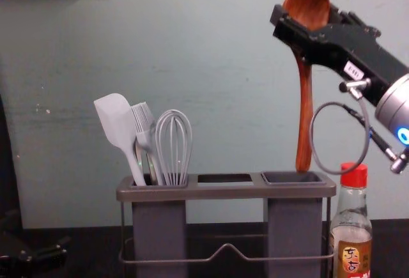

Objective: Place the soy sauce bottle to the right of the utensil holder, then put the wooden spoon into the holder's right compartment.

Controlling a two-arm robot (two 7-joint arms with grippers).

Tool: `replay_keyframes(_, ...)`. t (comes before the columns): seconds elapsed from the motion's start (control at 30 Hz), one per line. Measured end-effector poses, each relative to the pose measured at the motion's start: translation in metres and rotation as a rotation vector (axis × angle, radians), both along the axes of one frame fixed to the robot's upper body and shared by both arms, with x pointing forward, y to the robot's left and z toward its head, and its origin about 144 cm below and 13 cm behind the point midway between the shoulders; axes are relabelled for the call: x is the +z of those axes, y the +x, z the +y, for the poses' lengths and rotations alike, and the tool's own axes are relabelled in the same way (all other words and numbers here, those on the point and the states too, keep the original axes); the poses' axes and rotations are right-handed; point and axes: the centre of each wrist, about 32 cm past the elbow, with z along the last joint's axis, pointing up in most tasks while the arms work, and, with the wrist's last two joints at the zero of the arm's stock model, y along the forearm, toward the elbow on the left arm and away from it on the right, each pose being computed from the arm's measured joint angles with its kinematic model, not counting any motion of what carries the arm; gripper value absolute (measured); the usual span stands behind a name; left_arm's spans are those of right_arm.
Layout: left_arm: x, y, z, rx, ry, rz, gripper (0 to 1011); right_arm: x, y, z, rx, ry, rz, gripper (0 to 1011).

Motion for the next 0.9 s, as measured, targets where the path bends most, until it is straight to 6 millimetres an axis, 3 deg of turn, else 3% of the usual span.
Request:
replay_keyframes(0.3,0.0,0.0,0.0,0.0,0.0,0.0,1005,-0.018,0.007,0.006,-0.003,0.039,0.037,839)
replay_keyframes(0.9,0.0,0.0,0.0,0.0,0.0,0.0,1005,-0.045,0.001,0.007,0.008,0.031,0.088,839)
